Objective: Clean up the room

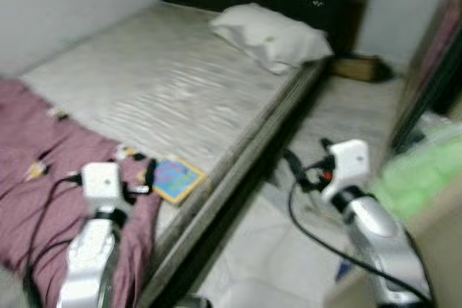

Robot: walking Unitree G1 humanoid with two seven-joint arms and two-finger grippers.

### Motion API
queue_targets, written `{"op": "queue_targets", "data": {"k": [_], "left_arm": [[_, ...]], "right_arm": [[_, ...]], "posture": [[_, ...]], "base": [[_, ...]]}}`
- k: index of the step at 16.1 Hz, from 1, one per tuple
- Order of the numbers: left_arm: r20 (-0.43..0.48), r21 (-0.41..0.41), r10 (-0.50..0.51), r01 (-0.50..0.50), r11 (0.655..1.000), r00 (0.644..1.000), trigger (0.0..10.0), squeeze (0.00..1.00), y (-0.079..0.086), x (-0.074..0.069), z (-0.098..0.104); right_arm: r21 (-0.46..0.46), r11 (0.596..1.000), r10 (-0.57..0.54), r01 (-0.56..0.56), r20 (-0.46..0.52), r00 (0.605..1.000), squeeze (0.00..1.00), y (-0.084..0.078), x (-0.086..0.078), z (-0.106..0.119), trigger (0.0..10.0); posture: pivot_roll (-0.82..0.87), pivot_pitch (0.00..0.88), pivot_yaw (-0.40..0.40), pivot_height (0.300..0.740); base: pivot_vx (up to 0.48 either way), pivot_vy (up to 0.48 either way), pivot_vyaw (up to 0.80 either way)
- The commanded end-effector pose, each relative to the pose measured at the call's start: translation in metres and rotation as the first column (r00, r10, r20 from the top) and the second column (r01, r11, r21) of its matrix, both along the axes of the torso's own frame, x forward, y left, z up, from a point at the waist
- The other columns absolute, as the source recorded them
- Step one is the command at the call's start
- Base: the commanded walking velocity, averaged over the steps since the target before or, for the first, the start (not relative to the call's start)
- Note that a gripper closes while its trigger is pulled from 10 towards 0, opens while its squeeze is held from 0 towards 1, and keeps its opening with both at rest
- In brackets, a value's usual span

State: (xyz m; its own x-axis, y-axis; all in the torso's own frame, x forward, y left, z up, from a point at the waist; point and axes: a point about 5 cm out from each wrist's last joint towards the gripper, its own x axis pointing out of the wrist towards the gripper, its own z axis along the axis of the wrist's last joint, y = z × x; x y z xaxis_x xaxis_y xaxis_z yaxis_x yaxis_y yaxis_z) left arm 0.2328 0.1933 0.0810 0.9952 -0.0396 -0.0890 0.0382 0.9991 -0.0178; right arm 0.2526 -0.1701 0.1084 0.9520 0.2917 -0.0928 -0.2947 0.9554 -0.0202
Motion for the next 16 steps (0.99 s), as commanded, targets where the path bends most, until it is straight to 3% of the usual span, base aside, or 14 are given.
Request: {"op": "queue_targets", "data": {"k": [1, 16], "left_arm": [[-0.004, 0.016, 0.018, -0.018, 1.000, 1.000, 10.0, 0.00, 0.0064, -0.0006, 0.0008], [0.013, 0.034, -0.030, 0.029, 0.999, 0.999, 10.0, 0.00, 0.0027, 0.0054, 0.0024]], "right_arm": [[0.015, 1.000, 0.016, -0.016, 0.020, 1.000, 0.00, 0.0082, 0.0019, 0.0031, 10.0], [0.012, 0.999, -0.038, 0.037, 0.057, 0.998, 0.00, 0.0069, 0.0059, 0.0057, 10.0]], "posture": [[-0.05, 0.000, 0.035, 0.740], [-0.05, 0.000, 0.035, 0.740]], "base": [[0.000, 0.000, 0.80], [0.000, 0.000, 0.80]]}}
